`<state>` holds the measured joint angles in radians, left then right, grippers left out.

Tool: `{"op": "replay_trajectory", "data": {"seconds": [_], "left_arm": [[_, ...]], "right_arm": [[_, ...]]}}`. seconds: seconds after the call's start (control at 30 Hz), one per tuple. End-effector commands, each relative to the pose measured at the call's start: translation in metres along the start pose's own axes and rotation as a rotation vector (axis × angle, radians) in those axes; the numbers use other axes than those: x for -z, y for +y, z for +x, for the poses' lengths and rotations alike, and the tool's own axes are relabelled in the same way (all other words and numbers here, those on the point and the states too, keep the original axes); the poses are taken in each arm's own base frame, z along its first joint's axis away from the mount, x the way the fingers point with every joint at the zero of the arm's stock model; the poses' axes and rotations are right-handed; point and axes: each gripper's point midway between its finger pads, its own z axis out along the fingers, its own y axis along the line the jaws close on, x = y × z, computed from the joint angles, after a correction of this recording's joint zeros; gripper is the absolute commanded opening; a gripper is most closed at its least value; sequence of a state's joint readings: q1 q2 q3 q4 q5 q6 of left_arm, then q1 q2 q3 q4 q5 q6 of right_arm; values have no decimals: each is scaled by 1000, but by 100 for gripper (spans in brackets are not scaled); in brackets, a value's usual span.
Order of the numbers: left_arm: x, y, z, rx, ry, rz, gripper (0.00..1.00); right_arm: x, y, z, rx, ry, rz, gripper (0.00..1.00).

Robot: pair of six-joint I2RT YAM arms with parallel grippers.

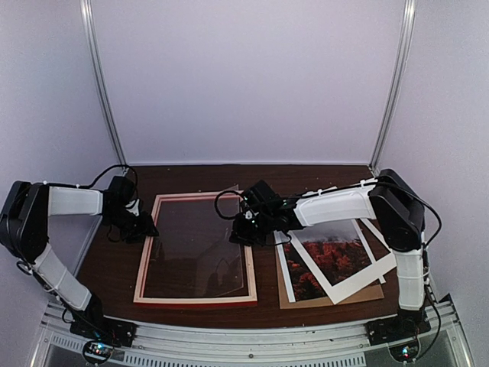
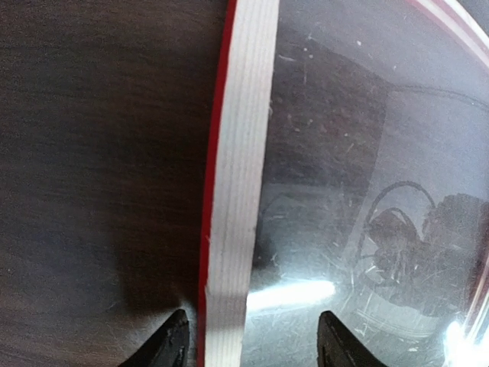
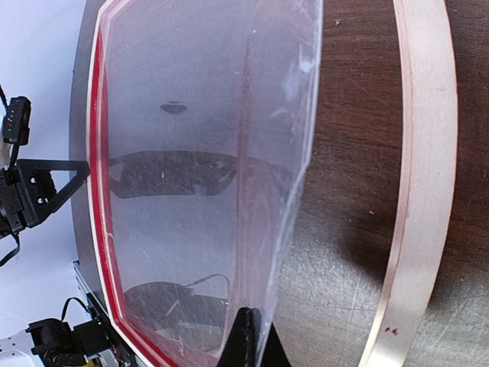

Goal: Put the photo into the frame
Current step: Place the glass panel at the frame body.

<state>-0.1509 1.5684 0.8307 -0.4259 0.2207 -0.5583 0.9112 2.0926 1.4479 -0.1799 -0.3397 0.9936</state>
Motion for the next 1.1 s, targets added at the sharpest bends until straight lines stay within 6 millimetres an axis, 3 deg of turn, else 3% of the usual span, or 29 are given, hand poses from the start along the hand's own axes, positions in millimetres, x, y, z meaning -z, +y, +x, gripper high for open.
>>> {"op": "replay_trajectory", "data": {"seconds": [0.0,0.5,1.07], "left_arm": [[0,-7,-17,-18,-31,24,54],[-11,1,-16,-22,-20,-5,25],[-16,-4,-4,-38,6,31,17]], "right_arm": [[-6,-5,6,17,33,13,0],[-7,-7,6,14,36,11,0],[-10,-4,2,30,54,17,0]]}}
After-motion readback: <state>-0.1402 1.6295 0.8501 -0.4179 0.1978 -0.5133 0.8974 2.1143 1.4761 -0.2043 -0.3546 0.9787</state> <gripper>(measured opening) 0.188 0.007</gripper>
